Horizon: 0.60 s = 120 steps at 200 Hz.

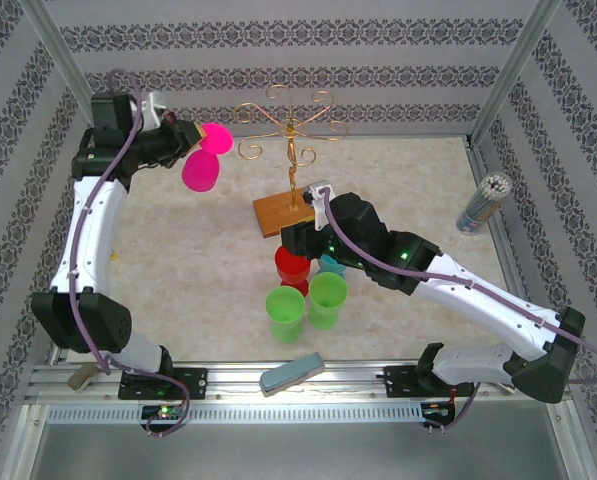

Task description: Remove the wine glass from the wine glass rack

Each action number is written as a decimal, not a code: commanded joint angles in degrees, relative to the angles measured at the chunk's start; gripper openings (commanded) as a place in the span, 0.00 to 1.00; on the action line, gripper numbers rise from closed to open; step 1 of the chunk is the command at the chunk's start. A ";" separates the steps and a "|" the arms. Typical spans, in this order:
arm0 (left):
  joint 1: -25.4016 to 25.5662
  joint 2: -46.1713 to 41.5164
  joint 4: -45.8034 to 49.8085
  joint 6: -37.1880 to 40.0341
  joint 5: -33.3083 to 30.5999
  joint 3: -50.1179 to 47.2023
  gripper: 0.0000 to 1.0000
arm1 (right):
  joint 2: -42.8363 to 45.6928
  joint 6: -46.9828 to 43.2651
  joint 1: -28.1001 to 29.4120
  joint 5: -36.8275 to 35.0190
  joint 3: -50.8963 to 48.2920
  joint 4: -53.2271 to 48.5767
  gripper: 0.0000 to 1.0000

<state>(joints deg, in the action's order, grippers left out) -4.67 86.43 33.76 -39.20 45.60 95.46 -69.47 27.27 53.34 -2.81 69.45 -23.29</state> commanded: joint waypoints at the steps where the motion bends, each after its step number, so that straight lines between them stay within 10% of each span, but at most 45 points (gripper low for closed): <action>1: -2.53 -3.76 -2.86 1.68 2.55 -3.74 0.00 | 1.24 0.95 -0.33 1.01 -0.24 1.23 0.47; 120: -6.93 -15.34 15.34 22.00 -3.21 -16.86 0.00 | 2.85 1.26 -0.08 2.37 -1.58 1.22 0.46</action>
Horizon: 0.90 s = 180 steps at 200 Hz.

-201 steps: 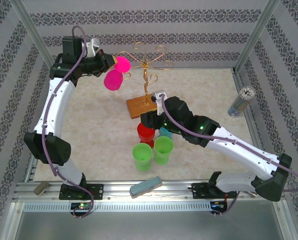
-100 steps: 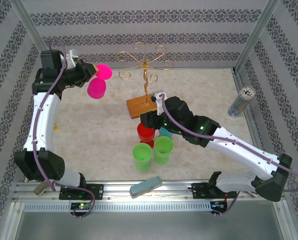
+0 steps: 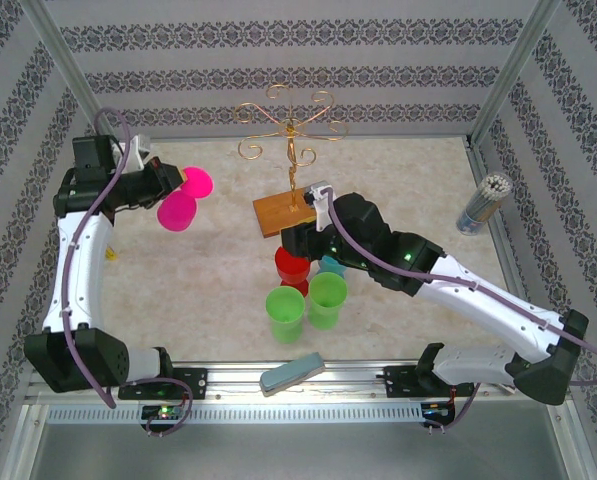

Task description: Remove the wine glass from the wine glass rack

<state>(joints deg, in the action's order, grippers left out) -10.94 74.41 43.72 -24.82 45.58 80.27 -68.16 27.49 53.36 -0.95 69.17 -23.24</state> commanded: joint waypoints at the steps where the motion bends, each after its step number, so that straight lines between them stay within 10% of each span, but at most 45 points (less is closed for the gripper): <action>1: -0.66 -3.44 5.48 7.78 -3.38 -1.77 0.00 | 1.54 1.10 -0.10 0.56 -1.35 1.22 0.47; 64: 0.50 -10.32 4.92 14.25 -12.10 -9.14 0.00 | 2.07 0.99 -0.10 1.30 -2.37 1.58 0.47; 180: 22.73 -14.33 7.10 27.37 -35.55 -13.42 0.00 | 4.53 1.08 -0.10 1.29 -3.83 1.72 0.47</action>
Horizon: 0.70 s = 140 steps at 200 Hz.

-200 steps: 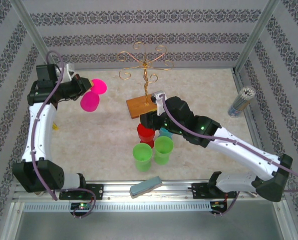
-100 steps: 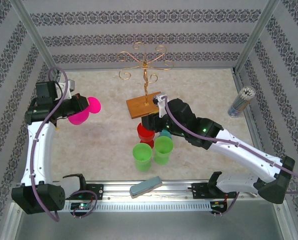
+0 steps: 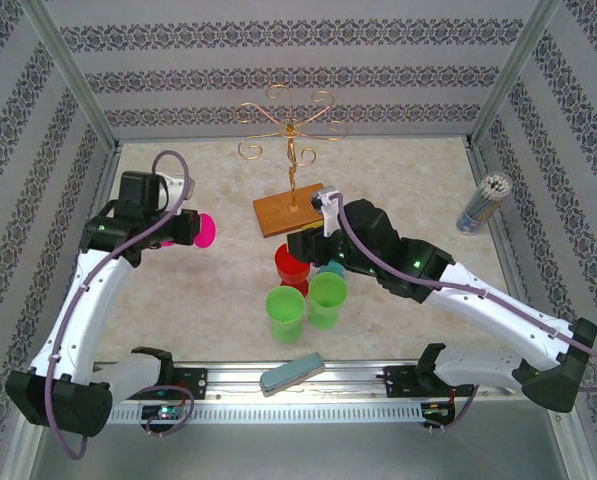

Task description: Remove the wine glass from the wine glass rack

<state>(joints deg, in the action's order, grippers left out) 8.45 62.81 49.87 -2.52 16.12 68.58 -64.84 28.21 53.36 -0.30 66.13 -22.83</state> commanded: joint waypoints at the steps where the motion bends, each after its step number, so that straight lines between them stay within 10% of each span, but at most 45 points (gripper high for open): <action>1: 3.60 -2.80 0.95 5.25 -6.27 -1.80 0.00 | 1.16 0.36 -0.10 0.60 -0.81 1.35 0.47; 140: 21.66 -12.36 -3.34 20.50 -32.63 -13.69 0.00 | 0.79 2.32 -2.09 5.92 2.40 0.77 0.47</action>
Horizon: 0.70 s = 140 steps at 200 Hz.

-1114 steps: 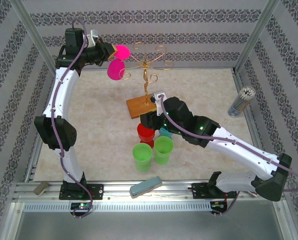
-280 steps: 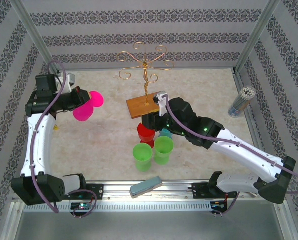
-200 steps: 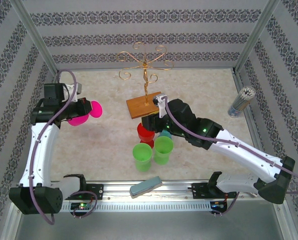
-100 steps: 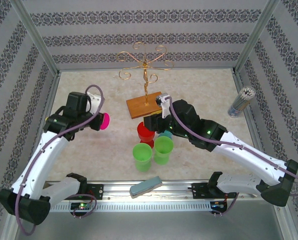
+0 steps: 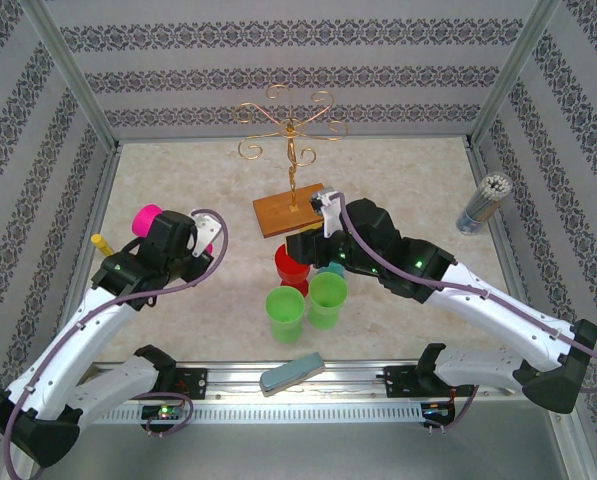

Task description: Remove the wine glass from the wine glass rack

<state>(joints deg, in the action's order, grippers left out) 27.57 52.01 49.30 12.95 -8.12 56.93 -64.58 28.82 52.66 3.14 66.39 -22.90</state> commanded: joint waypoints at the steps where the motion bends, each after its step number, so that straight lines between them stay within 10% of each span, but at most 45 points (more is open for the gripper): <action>1: 2.64 -1.65 -2.88 5.18 -8.70 -2.15 0.00 | 0.56 1.69 -1.45 2.58 2.20 0.83 0.47; 140: 16.90 -6.45 -1.96 19.74 -31.74 -13.69 0.00 | -3.93 0.67 -9.25 17.01 12.20 -5.48 0.50</action>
<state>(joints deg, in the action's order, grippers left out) 41.10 45.01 46.94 28.49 -32.86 45.04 -66.24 31.24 43.62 16.25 74.17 -25.76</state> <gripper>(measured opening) 0.055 0.499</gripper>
